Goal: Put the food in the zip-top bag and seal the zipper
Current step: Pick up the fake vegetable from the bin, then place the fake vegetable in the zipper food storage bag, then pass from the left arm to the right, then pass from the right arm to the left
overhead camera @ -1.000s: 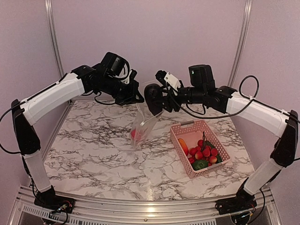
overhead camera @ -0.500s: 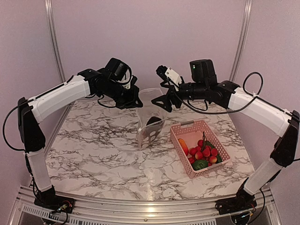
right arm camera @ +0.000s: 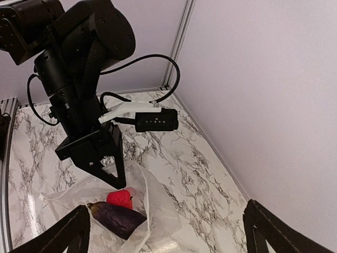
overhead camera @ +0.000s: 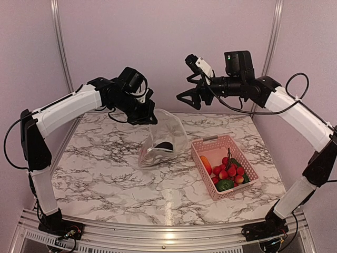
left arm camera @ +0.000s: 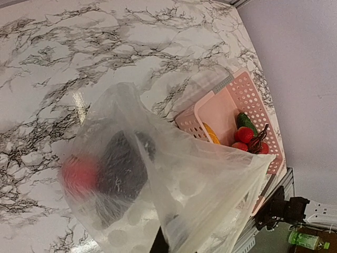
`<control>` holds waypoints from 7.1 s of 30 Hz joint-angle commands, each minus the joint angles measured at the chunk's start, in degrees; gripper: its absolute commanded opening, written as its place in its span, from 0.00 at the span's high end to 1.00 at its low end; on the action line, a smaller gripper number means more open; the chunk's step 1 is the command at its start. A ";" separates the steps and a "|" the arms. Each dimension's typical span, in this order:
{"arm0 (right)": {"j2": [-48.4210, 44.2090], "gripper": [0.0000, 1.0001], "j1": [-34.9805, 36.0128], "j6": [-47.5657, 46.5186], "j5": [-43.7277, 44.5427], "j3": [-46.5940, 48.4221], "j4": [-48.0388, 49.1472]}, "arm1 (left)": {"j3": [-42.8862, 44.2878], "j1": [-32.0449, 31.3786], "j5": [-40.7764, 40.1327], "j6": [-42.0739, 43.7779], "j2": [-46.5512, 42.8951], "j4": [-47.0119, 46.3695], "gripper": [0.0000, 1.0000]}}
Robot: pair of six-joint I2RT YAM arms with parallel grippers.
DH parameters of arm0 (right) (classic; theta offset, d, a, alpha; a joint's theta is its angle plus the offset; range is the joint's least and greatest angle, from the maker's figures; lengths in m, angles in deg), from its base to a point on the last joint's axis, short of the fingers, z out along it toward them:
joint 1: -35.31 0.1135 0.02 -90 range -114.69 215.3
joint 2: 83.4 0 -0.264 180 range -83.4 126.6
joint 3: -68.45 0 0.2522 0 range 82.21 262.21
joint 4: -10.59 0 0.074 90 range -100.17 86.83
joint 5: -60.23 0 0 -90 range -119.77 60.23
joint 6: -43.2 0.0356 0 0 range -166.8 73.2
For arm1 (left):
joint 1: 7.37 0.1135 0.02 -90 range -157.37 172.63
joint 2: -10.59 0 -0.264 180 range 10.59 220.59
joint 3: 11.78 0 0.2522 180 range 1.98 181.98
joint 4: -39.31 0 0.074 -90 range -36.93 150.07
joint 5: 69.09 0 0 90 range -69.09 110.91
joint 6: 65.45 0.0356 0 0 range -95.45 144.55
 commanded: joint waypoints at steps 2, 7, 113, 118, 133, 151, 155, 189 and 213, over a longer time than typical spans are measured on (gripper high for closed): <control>-0.01 0.04 -10.39 -0.49 -3.38 3.83 -12.09 | 0.62 0.61 -5.99 6.44 -4.67 11.25 1.00; -0.58 0.15 -14.47 -7.77 -1.88 1.07 -20.20 | -2.77 0.52 -6.44 6.06 -3.36 12.85 1.00; 4.21 0.66 -7.66 -7.80 -12.53 2.58 -26.22 | -2.29 0.18 -8.49 -4.43 -4.60 5.11 1.00; 6.22 0.67 -1.26 -8.09 -11.24 6.38 -25.33 | -2.71 0.17 -7.23 -4.76 -4.83 3.63 1.00; 17.45 0.65 3.40 -4.43 -10.74 14.12 -21.32 | -2.25 0.17 -3.71 -5.42 -5.21 1.12 1.00; 20.50 0.33 4.71 -4.96 -7.40 11.51 -22.65 | -1.16 0.35 -2.06 -4.78 -4.17 0.88 1.00; 18.70 0.27 4.67 -8.60 -6.17 12.13 -25.66 | -1.17 0.52 -1.66 -4.45 -4.16 0.81 1.00; 9.75 1.00 15.04 -27.97 7.68 1.88 -22.28 | -3.75 0.11 4.87 -0.26 -6.71 7.30 0.58; 9.60 1.00 15.08 -30.09 8.19 1.96 -24.01 | 5.92 0.14 -4.10 3.63 -0.22 13.50 1.00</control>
